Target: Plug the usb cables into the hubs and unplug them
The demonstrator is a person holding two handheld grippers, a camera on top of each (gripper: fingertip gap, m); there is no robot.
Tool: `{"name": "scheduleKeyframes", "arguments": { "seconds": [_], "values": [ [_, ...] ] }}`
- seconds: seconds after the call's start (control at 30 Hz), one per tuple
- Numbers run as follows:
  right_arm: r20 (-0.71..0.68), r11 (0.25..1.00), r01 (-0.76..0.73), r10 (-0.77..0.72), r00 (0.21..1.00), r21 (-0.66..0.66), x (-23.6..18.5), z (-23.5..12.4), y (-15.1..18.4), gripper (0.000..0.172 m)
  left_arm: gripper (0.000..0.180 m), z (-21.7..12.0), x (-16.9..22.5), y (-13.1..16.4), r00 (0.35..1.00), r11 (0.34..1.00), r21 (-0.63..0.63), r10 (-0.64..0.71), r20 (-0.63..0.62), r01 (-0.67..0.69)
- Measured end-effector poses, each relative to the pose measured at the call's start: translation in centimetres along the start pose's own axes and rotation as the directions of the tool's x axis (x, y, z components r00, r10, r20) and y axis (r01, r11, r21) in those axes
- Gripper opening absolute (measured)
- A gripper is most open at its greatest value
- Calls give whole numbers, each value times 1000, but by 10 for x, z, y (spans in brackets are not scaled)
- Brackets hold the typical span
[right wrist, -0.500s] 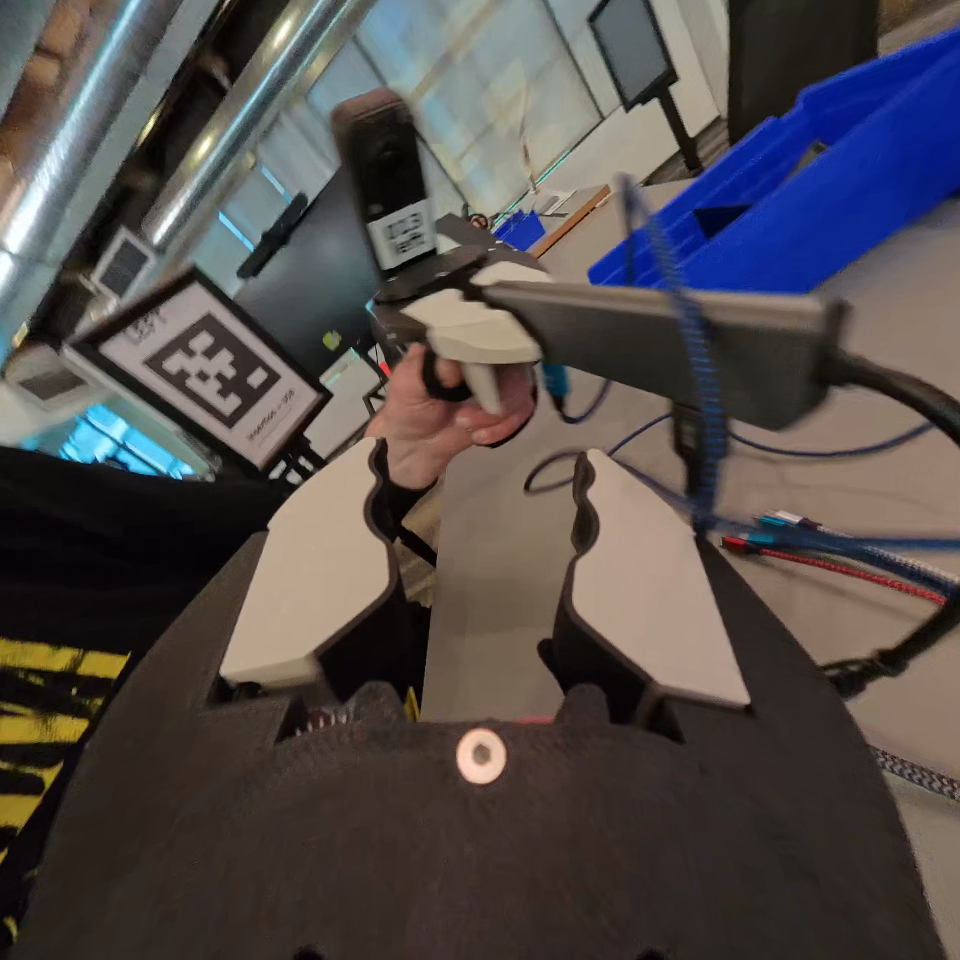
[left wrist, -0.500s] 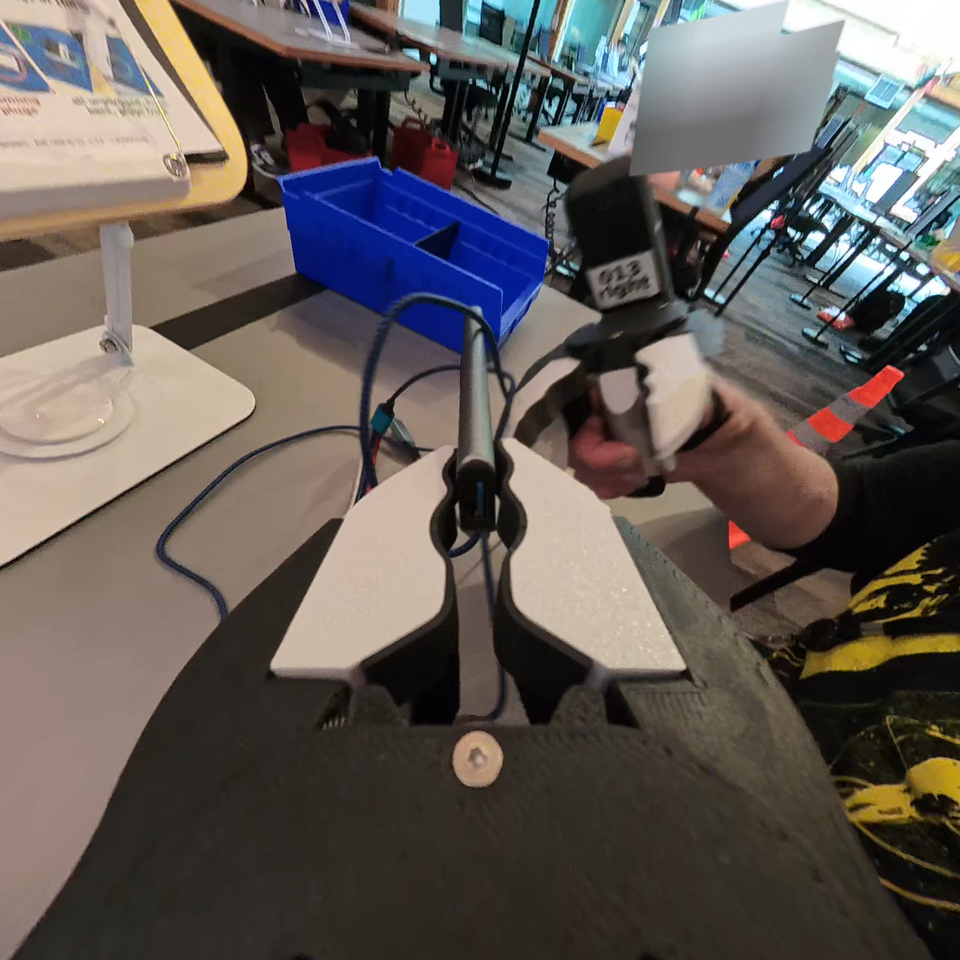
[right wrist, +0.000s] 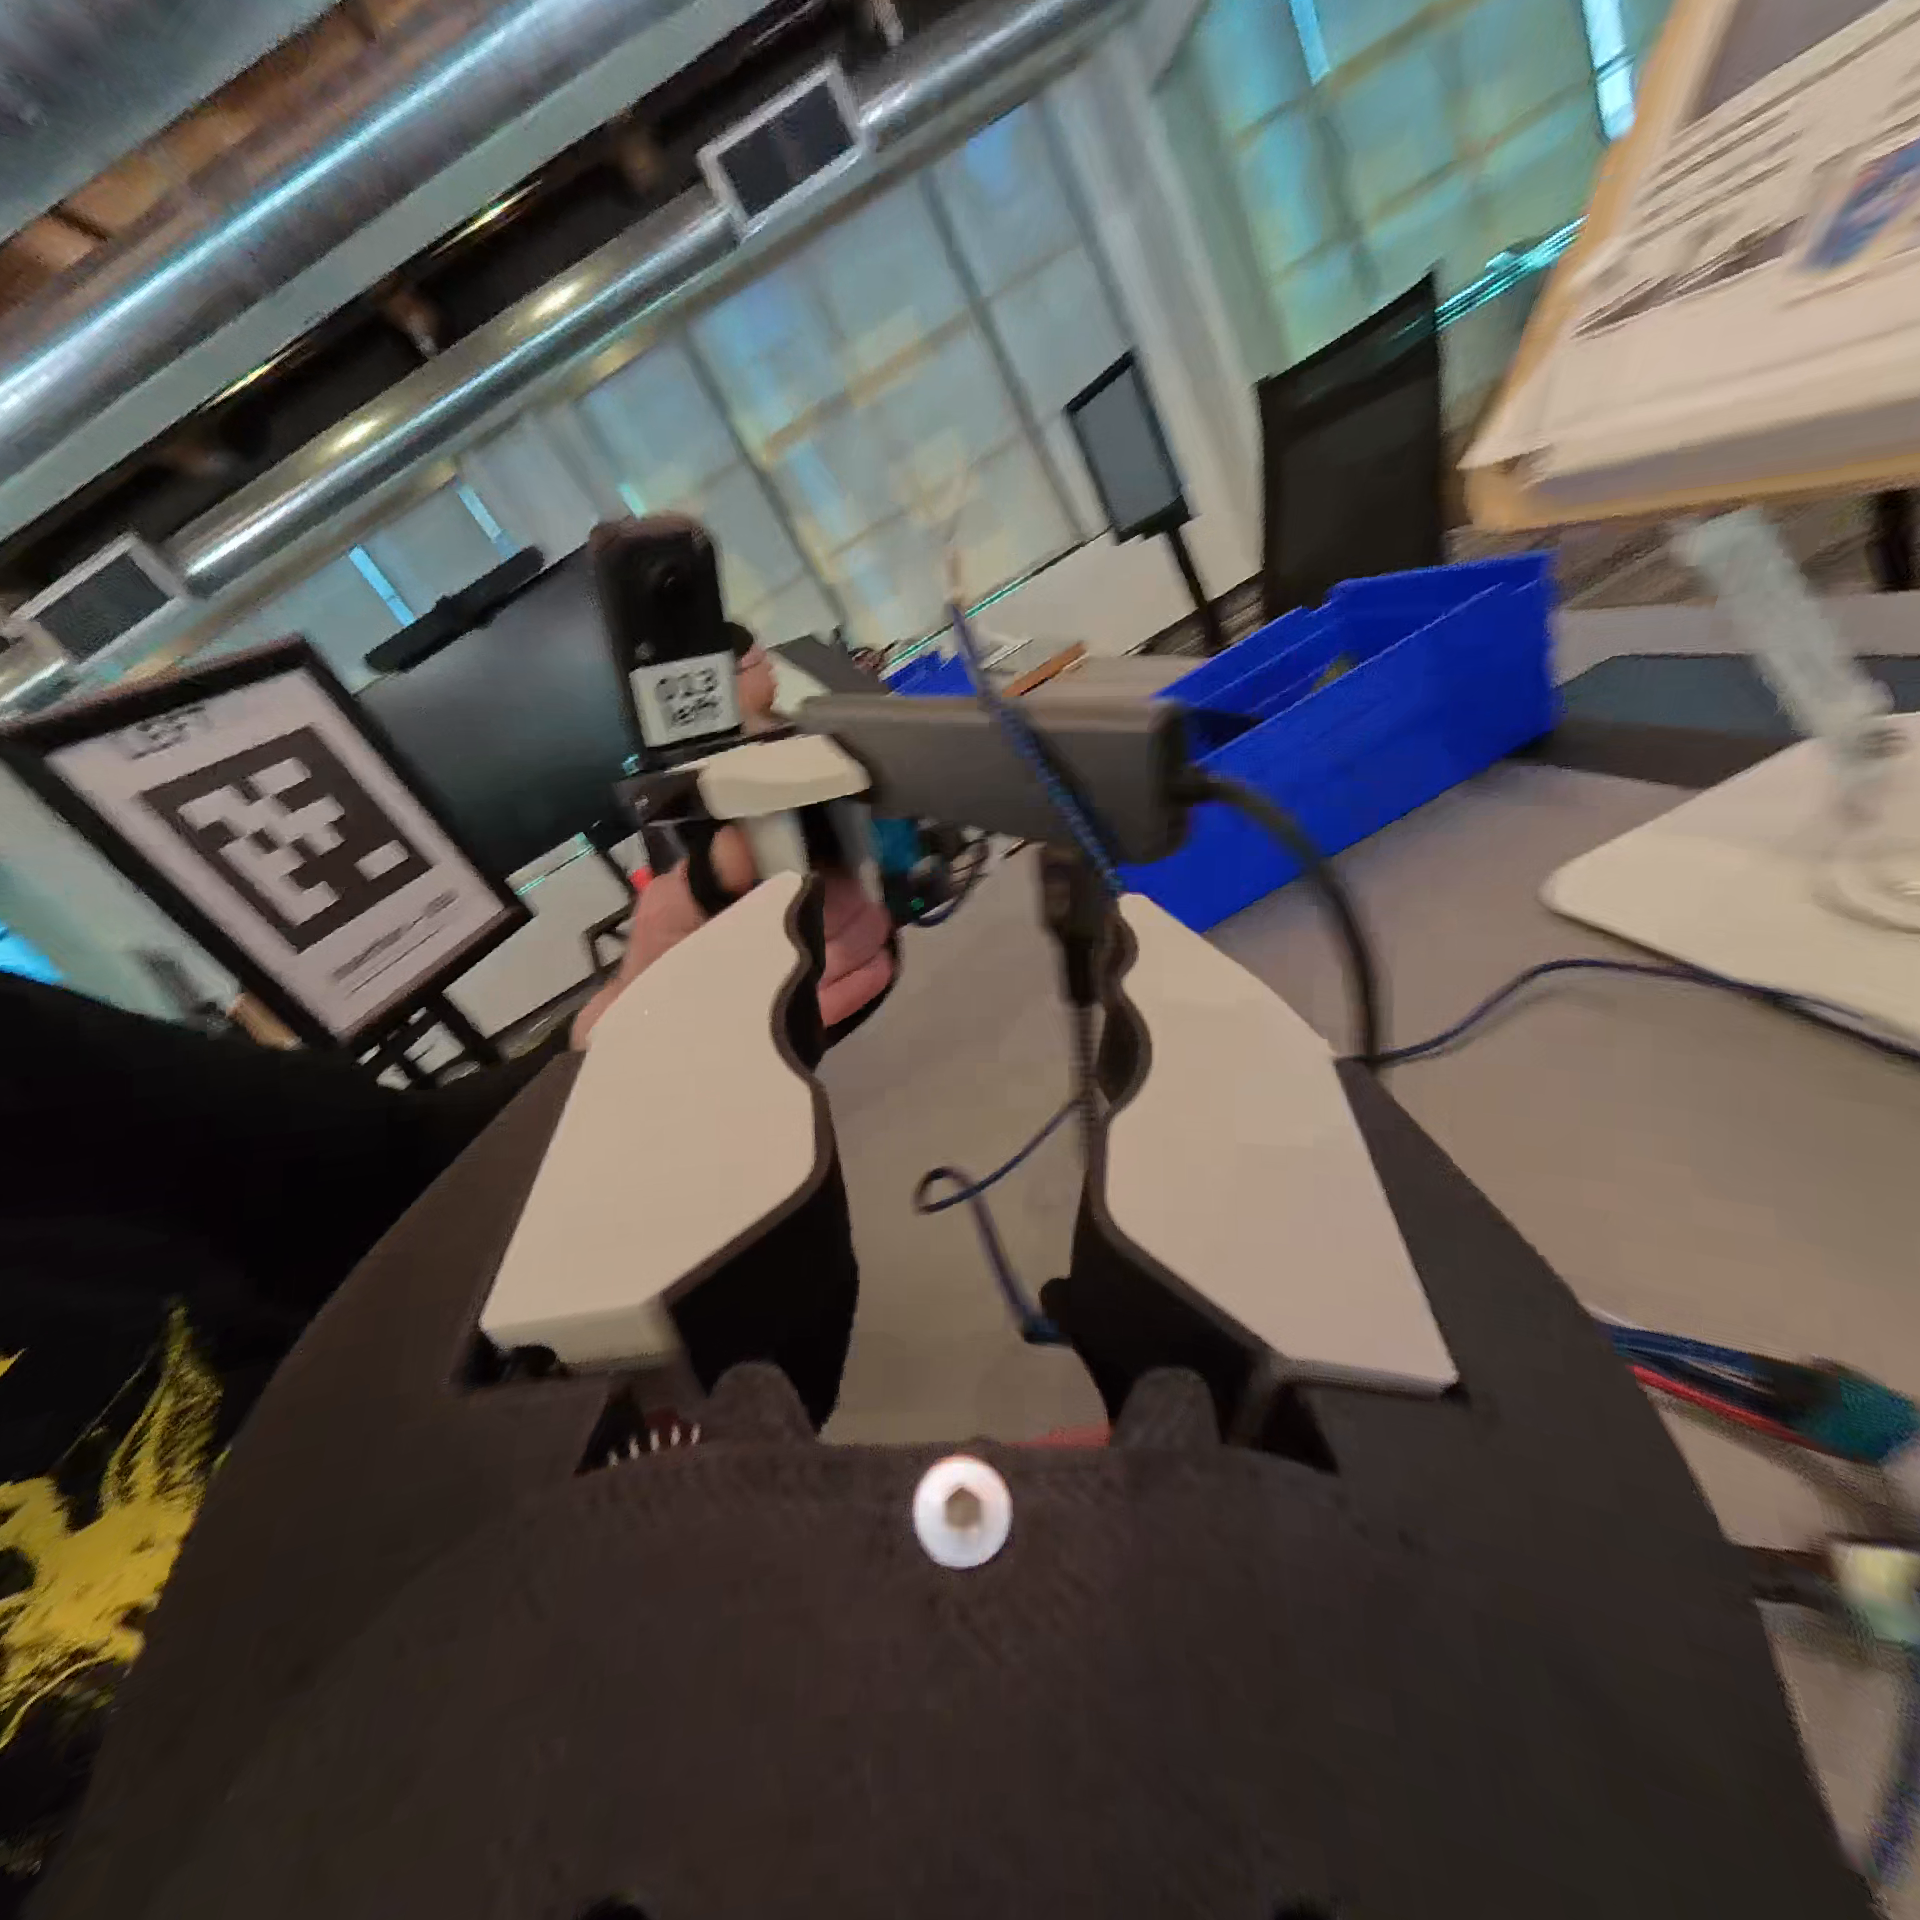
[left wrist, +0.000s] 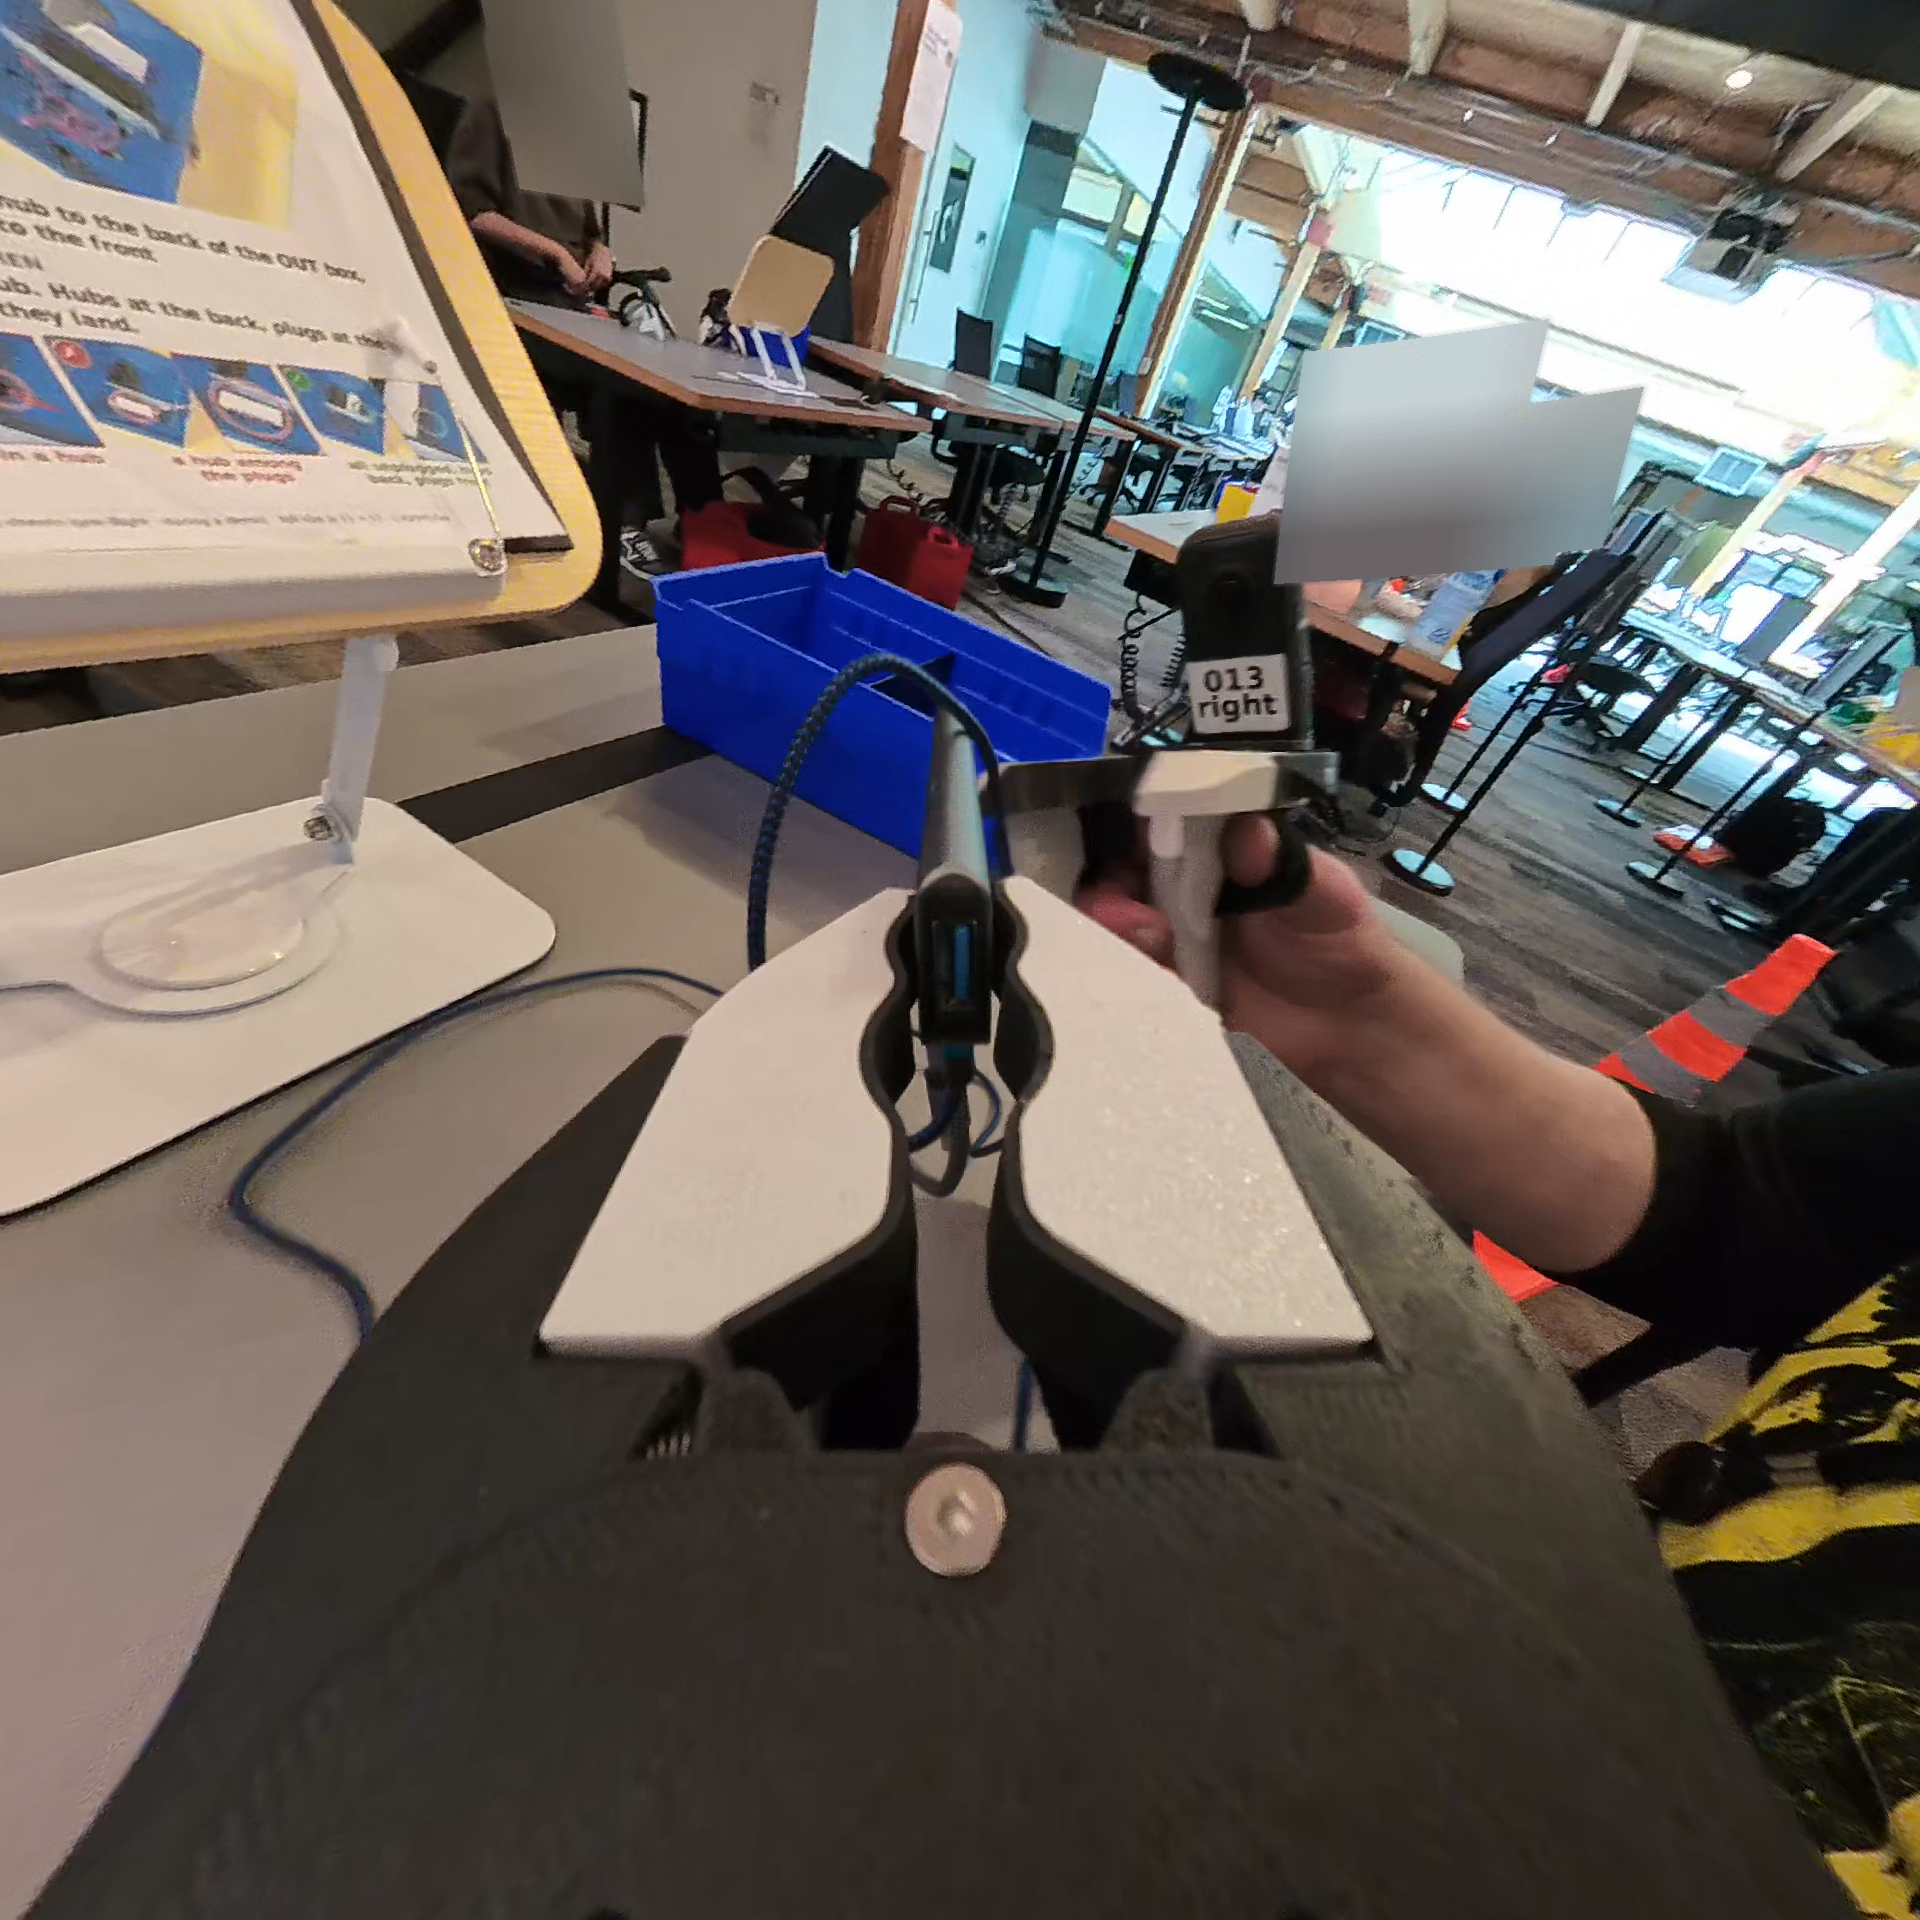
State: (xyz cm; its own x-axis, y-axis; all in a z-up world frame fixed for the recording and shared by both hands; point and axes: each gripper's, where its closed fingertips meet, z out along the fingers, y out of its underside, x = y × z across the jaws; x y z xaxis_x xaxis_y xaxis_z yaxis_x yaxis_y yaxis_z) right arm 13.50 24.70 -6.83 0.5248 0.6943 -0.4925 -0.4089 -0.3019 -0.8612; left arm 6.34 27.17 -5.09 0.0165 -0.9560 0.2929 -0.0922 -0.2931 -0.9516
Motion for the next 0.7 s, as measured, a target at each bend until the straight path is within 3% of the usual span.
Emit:
{"name": "scheduleKeyframes", "arguments": {
  "seconds": [0.07, 0.17, 0.23, 0.3, 0.4, 0.47, 0.57, 0.7],
  "values": [
    [-32, 1000, -7, 6, 999, -19, 17, -5, 1, 51, 11, 0, 1, -3, 1000, 1000, 19, -17, -8, 17],
    [111, 986, -82, 99, 989, -145, 8, 6, 22, 60, 11, 2, 5, -1, 998, 999, 24, -47, -40, 48],
    [111, 980, -82, 102, 988, -179, 11, 15, 31, 65, 11, 5, 6, 3, 997, 998, 20, -60, -50, 61],
    [174, 989, -81, 101, 980, -120, 6, 19, 25, 53, 11, 8, 8, 7, 994, 997, 18, -80, -68, 81],
    [207, 996, -34, 50, 977, -84, 3, 19, 18, 17, 11, 10, 9, 14, 988, 993, 4, -116, -103, 117],
    [191, 994, 46, -26, 981, -102, 2, 17, 17, 11, 11, 11, 10, 19, 975, 987, -21, -160, -153, 158],
    [171, 965, 101, -60, 983, -243, 3, 13, 24, 10, 13, 10, 6, 36, 961, 979, -108, -194, -198, 175],
    [201, 854, 193, -106, 974, -484, -1, 6, 38, 10, 42, 4, -1, 40, 977, 974, -214, -117, -180, 77]
  ]
}}
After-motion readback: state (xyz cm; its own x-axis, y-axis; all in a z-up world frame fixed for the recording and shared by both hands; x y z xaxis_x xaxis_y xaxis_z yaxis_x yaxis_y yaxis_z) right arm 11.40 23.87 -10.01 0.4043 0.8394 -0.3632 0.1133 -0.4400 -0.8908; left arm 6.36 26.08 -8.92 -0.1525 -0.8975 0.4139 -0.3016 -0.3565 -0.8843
